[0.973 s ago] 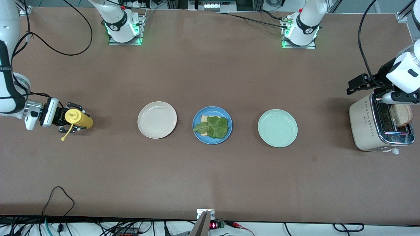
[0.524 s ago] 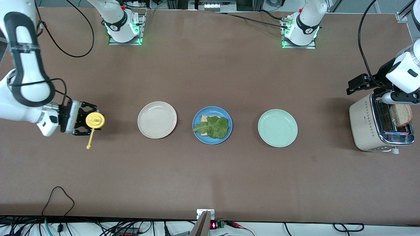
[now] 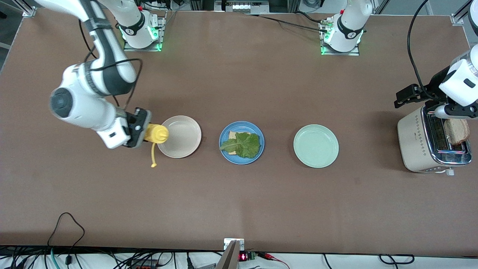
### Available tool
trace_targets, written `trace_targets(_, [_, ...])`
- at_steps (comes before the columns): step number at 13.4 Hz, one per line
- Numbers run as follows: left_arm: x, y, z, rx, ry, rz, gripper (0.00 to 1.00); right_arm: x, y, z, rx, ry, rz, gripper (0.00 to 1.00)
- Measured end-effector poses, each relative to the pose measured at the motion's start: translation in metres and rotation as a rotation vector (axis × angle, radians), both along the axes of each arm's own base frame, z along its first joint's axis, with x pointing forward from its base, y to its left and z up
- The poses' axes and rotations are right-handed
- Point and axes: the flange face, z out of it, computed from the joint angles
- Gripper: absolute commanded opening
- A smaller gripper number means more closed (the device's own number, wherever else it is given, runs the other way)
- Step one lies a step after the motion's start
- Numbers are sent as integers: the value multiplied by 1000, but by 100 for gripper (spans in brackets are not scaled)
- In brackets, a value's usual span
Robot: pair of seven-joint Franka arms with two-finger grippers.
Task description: Make sandwich in blue plate with both arms
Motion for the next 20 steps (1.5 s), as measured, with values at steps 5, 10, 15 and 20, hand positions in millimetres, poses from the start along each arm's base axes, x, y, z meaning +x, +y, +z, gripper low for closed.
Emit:
trace_targets(5, [-1,4,-1,0,8,6,100,-37,91,-17,-190,-72,59,4])
trace_targets(10, [-2,6,-1,0,15,9,100,-73,178,-76,-305,-118,131,4])
trace_targets(15, [-1,17,-3,0,17,28,100,-73,194,-115,-361,-126,152,4])
trace_targets(20, [14,143,-62,-15,73,75,100,-52,186,-91,-336,-172,115,4])
